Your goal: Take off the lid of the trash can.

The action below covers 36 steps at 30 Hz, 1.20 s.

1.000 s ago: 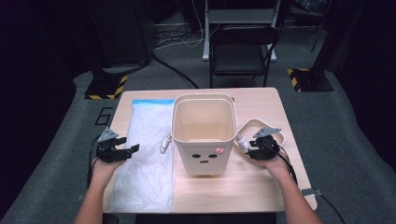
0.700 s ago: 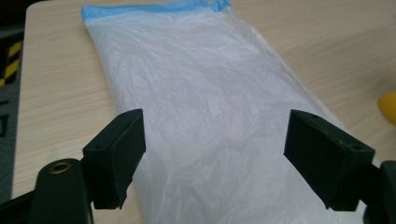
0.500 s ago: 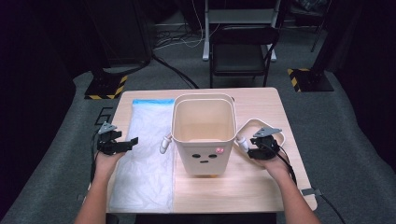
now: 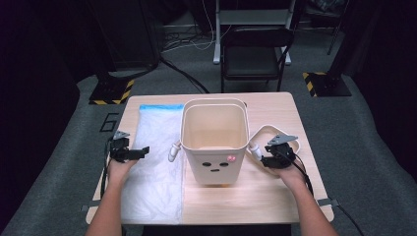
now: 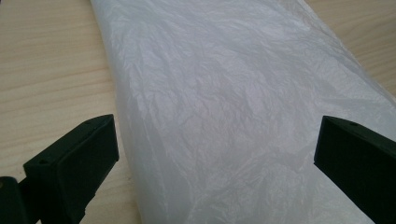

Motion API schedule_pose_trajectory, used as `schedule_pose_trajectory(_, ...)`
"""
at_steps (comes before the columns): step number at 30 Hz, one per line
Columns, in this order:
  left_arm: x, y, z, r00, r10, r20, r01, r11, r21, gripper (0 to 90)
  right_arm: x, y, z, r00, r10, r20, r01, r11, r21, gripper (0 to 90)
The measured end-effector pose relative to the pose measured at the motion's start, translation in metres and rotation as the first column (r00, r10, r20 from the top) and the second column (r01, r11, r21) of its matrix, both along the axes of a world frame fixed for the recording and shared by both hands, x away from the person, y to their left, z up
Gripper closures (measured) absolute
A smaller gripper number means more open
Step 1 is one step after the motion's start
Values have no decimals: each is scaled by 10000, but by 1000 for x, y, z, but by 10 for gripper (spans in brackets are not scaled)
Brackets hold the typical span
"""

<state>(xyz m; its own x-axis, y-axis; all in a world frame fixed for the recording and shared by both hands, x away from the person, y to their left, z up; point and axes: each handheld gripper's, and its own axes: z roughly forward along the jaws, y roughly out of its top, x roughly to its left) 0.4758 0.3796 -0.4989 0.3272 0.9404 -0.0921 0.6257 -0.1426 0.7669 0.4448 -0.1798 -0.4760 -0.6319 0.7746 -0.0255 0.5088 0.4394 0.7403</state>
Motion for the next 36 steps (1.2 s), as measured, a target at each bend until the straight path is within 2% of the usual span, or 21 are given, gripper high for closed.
schedule_pose_trajectory(3,3,3,-5,9998,147,-109,-148,9999,-82,0,1,1,-1,10000,31,17,-31,10000,-78,455)
schedule_pose_trajectory(8,6,3,-11,9992,135,-366,-131,9998,121,0,1,2,-1,10000,55,32,-54,9999,-108,455)
schedule_pose_trajectory(12,12,5,-19,9975,199,-676,-191,9997,125,0,2,0,-2,10000,32,-13,-32,10000,83,453)
schedule_pose_trajectory(13,14,5,-22,9963,142,-843,-133,9999,108,0,2,-2,-2,10000,-13,-10,13,9999,108,453)
schedule_pose_trajectory(17,15,3,-25,9949,-68,-1010,77,9999,85,0,1,-2,-2,10000,-40,-5,40,9999,142,453)
schedule_pose_trajectory(19,15,2,-25,9948,-85,-1017,89,10000,41,0,1,-1,-2,10000,-28,-30,28,9999,104,453)
schedule_pose_trajectory(21,15,1,-25,9942,-275,-1042,257,9995,-187,0,1,1,-4,10000,44,-75,-45,9999,-101,453)
schedule_pose_trajectory(29,16,-6,-23,9914,-527,-1200,499,9984,-262,0,1,1,-3,10000,24,-40,-24,10000,-62,453)
schedule_pose_trajectory(32,17,-11,-23,9904,-651,-1216,641,9979,-126,0,1,2,-4,10000,66,-59,-67,9999,-115,453)
schedule_pose_trajectory(36,17,-18,-23,9888,-809,-1254,850,9960,278,0,2,2,-4,9999,108,-59,-109,9998,-173,453)
